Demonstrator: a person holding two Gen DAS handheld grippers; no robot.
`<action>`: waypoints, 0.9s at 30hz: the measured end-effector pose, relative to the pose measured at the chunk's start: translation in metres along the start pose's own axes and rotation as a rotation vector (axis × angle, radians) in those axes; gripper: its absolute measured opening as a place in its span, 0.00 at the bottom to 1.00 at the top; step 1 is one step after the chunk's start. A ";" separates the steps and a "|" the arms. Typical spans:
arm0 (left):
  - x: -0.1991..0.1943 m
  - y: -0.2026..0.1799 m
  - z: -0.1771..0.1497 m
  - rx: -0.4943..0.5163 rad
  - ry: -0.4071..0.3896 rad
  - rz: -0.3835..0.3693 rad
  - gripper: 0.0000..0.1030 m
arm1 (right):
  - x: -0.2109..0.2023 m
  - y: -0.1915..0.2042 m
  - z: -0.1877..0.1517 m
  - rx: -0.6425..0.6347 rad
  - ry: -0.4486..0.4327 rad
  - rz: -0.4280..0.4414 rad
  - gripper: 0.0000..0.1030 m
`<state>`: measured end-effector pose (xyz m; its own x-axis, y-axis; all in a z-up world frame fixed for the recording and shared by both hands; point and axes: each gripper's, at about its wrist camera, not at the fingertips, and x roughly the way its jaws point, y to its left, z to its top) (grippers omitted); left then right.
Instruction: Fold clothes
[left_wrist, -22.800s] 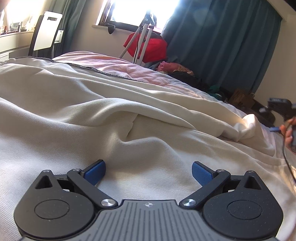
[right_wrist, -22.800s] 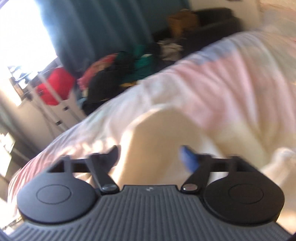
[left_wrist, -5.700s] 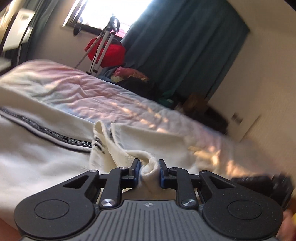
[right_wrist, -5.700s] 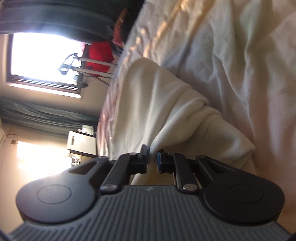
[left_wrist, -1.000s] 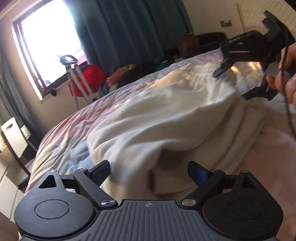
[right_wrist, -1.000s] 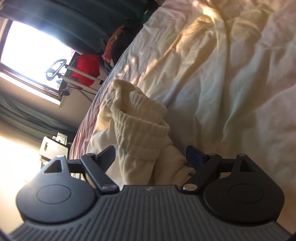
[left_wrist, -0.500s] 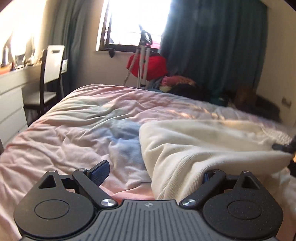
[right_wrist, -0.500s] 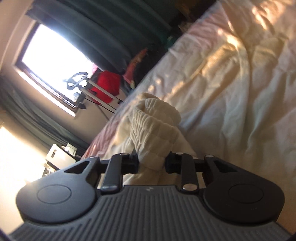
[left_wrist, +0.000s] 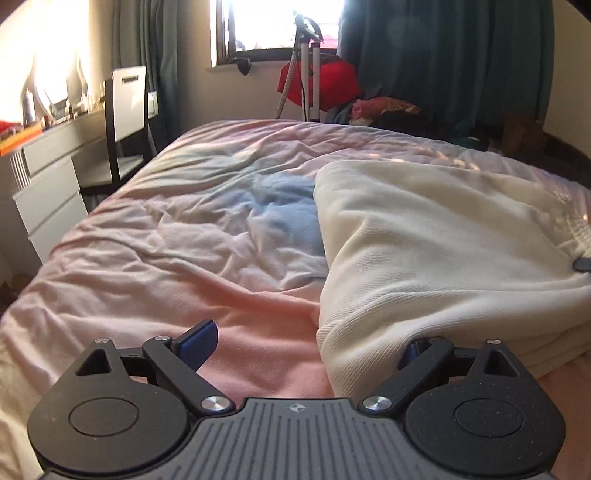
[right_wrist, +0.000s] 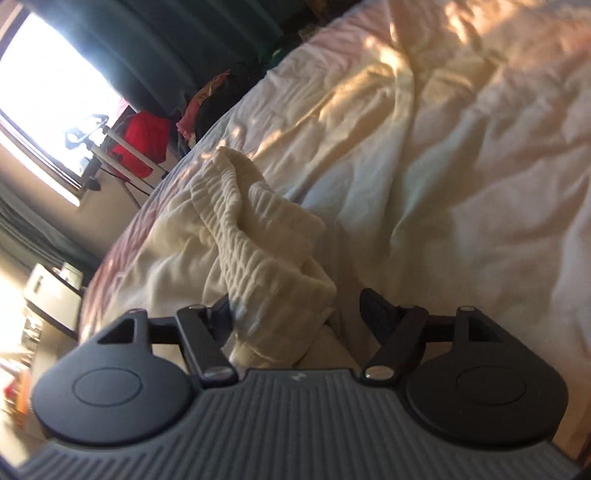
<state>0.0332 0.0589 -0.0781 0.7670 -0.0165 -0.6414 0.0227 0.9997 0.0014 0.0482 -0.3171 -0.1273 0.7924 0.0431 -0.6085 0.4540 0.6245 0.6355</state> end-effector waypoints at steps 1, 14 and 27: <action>0.000 0.001 -0.001 -0.006 0.003 -0.002 0.93 | 0.002 -0.001 0.000 0.015 0.015 0.015 0.71; 0.011 0.033 -0.001 -0.213 0.107 -0.064 0.97 | 0.004 0.017 -0.011 -0.060 0.065 0.210 0.85; 0.013 0.034 0.002 -0.230 0.116 -0.068 0.99 | -0.014 0.052 -0.028 -0.355 0.014 0.017 0.58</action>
<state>0.0451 0.0931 -0.0853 0.6898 -0.0952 -0.7177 -0.0851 0.9738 -0.2110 0.0493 -0.2629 -0.0992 0.7921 0.0652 -0.6070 0.2686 0.8556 0.4425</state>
